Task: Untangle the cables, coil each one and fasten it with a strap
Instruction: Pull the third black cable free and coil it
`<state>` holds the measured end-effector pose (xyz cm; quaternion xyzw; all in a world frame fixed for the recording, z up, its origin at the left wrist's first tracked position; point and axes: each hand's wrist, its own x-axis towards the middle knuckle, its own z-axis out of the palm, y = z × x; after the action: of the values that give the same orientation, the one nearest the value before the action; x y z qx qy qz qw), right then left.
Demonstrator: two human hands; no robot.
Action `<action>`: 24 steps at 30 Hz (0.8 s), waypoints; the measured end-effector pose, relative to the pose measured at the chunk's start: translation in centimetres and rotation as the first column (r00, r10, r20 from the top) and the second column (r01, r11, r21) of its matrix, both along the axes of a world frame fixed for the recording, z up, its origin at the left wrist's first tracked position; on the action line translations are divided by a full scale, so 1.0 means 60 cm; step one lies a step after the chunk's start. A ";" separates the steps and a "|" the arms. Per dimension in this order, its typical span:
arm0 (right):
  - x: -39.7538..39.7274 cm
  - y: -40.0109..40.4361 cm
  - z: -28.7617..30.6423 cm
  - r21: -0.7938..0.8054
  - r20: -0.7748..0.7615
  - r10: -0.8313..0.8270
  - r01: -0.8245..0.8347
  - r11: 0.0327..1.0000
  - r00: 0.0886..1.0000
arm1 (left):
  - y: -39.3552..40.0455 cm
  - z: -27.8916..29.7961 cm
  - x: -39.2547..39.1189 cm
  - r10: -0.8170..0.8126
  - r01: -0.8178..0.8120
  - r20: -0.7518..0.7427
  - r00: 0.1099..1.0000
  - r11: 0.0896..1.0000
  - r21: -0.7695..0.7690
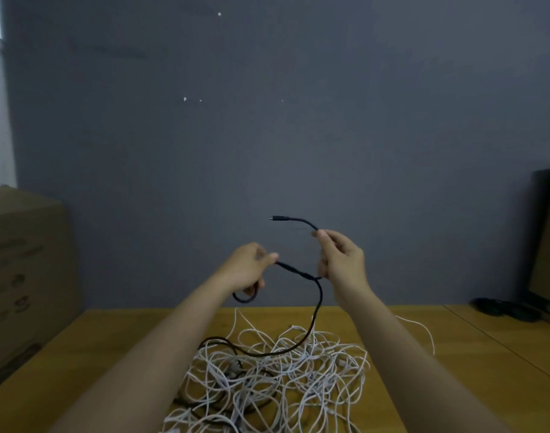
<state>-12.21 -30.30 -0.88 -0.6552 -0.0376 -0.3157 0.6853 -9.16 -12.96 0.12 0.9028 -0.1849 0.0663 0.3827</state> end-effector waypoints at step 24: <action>-0.025 -0.019 -0.113 -0.598 0.016 -0.257 0.215 0.772 0.966 | -0.008 -0.007 -0.033 -0.117 0.121 0.379 0.918 0.993 0.011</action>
<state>-13.71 -31.43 -7.64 -0.8465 -0.0290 -0.3493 0.4007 -11.17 -13.44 -0.29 0.8576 -0.3094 0.2172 0.3486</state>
